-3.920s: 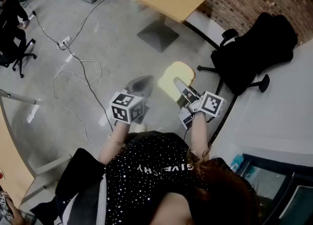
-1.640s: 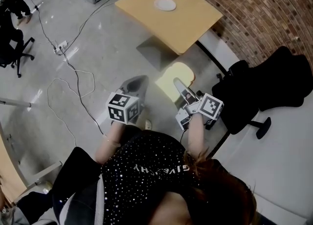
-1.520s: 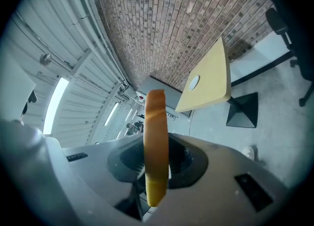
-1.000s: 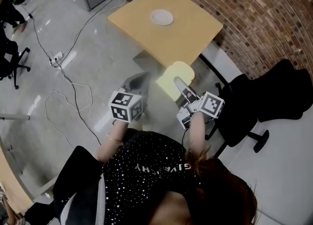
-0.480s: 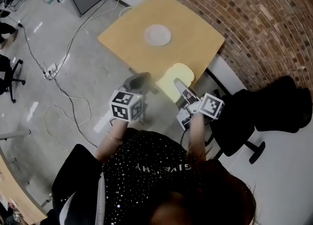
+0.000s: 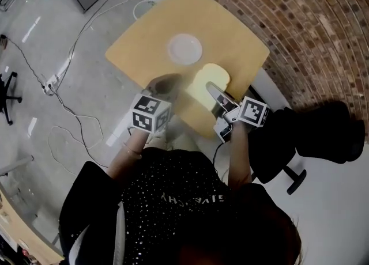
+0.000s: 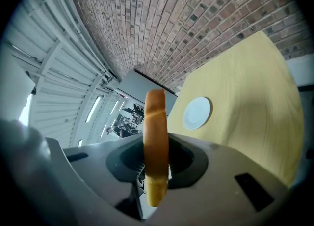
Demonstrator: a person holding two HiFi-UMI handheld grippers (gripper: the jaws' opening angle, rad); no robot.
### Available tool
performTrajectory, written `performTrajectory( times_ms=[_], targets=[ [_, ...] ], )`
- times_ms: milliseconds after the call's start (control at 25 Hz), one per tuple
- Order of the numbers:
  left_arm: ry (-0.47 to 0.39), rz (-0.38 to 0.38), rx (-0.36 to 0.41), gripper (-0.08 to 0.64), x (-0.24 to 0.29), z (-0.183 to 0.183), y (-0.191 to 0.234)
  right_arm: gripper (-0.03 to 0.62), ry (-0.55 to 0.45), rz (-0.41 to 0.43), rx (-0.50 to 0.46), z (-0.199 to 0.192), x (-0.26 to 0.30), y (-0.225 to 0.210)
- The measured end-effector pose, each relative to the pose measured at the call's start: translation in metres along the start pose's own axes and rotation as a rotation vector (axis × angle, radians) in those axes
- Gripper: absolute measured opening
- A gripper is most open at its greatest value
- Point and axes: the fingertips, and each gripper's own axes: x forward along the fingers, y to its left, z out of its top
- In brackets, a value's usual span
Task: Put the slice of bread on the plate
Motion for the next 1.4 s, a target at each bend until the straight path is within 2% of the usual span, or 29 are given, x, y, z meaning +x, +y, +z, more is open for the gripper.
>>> performTrajectory(
  times_ms=[200,440,760,880,1040,1120,1240,1280,1400],
  targets=[
    [-0.017,0.046,0.007,0.011,0.028,0.01,0.029,0.094,0.131,-0.013,-0.046,0.04,0.037,-0.028],
    [-0.024,0.098,-0.035,0.011,0.049,0.006,0.06,0.094,0.369,-0.043,-0.073,0.07,0.111,-0.066],
    [-0.046,0.169,0.001,0.011,0.08,0.008,0.112,0.094,0.546,-0.013,0.024,0.07,0.204,-0.094],
    [-0.042,0.19,-0.005,0.011,0.08,0.004,0.118,0.094,0.611,-0.066,0.036,0.063,0.22,-0.109],
    [-0.032,0.193,-0.019,0.011,0.078,-0.002,0.118,0.094,0.659,-0.201,0.037,0.06,0.224,-0.128],
    [-0.023,0.199,-0.023,0.011,0.079,-0.006,0.117,0.119,0.669,-0.257,-0.015,0.06,0.222,-0.134],
    [-0.021,0.204,-0.025,0.011,0.083,-0.005,0.116,0.249,0.679,-0.315,-0.145,0.061,0.217,-0.138],
    [-0.02,0.199,-0.026,0.011,0.084,-0.004,0.115,0.272,0.683,-0.324,-0.179,0.06,0.215,-0.139],
    [-0.014,0.173,-0.015,0.011,0.086,-0.001,0.109,0.296,0.683,-0.357,-0.239,0.058,0.202,-0.144]
  ],
)
